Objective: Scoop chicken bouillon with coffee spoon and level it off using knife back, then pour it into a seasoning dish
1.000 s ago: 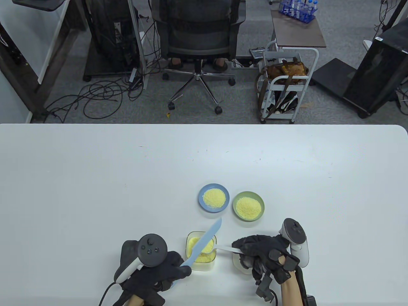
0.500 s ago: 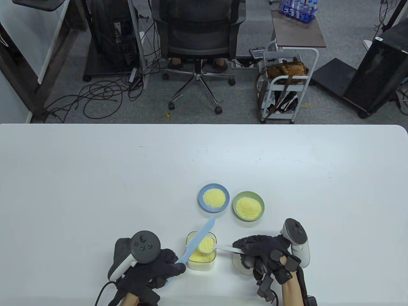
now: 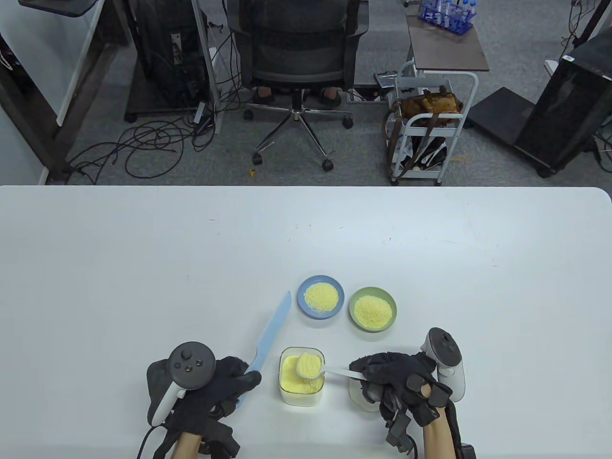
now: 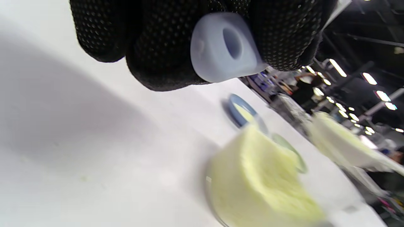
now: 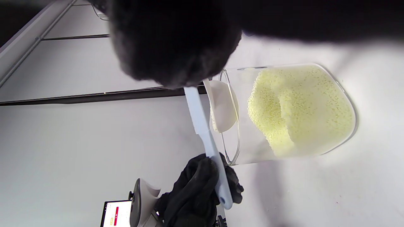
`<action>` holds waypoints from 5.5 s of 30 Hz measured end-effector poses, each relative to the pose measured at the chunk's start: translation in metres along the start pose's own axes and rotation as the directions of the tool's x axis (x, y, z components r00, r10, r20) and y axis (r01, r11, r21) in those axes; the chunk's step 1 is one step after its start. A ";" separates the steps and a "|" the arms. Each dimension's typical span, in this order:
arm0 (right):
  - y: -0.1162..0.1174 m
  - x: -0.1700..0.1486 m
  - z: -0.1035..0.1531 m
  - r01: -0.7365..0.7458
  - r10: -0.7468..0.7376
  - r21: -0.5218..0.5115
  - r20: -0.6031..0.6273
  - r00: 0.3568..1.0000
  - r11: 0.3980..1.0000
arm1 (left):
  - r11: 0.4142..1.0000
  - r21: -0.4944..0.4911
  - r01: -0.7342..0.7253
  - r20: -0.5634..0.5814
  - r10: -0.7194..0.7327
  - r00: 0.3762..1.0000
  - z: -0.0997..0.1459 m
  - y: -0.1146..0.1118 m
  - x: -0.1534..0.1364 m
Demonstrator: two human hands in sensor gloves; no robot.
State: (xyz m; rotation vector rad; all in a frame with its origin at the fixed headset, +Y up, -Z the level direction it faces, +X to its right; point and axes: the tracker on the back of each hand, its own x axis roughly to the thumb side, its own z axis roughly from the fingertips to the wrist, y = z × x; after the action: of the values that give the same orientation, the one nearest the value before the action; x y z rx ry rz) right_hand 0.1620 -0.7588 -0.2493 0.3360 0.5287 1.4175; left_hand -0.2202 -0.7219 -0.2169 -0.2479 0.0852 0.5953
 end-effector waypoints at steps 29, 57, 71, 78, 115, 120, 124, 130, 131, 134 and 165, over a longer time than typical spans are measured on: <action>0.003 0.000 -0.001 -0.006 0.006 0.017 0.008 1.000 1.000 | 0.956 -0.058 0.286 -0.352 -0.288 0.891 -0.029 -0.019 -0.045; 0.001 0.001 0.001 0.007 -0.008 0.011 0.017 1.000 1.000 | 0.964 0.003 0.266 -0.172 -0.262 0.950 -0.024 -0.028 -0.032; -0.028 0.010 -0.014 0.101 -0.094 -0.145 0.052 0.994 0.984 | 0.977 -0.006 0.211 -0.138 -0.210 0.968 -0.025 -0.030 -0.030; -0.045 0.016 -0.048 0.042 -0.044 -0.317 -0.001 0.999 0.948 | 0.988 0.018 0.155 -0.135 -0.151 0.979 -0.029 -0.027 -0.033; -0.028 0.020 -0.061 -0.464 0.387 -0.467 -0.256 0.886 0.753 | 0.997 0.002 0.077 -0.114 -0.076 0.991 -0.034 -0.029 -0.034; -0.030 0.021 -0.050 -0.359 0.316 -0.475 -0.171 0.933 0.803 | 0.997 0.000 0.075 -0.113 -0.074 0.991 -0.034 -0.029 -0.034; -0.033 0.022 -0.027 -0.289 0.285 -0.490 -0.086 0.955 0.823 | 0.997 -0.006 0.077 -0.113 -0.077 0.991 -0.034 -0.030 -0.033; -0.037 0.009 0.010 -0.191 0.205 -0.450 -0.018 0.979 0.872 | 0.998 0.002 0.061 -0.095 -0.061 0.994 -0.033 -0.031 -0.033; -0.037 0.006 0.016 -0.184 0.196 -0.442 -0.019 0.980 0.878 | 1.000 0.000 0.026 -0.060 -0.026 0.998 -0.033 -0.031 -0.032; -0.038 0.003 0.024 -0.201 0.211 -0.389 -0.019 0.977 0.899 | 0.988 0.011 -0.153 0.112 0.151 0.982 -0.031 -0.031 -0.023; -0.002 0.038 0.019 -0.307 0.316 -0.097 0.112 0.942 0.947 | 0.981 -0.174 0.090 0.422 -0.008 0.907 -0.021 -0.071 0.034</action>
State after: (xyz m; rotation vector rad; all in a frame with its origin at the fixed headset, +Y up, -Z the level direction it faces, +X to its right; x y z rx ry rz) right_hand 0.1765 -0.7203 -0.2405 0.4581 0.3236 1.7059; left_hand -0.1521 -0.7659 -0.2278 -0.3012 -0.3969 0.5956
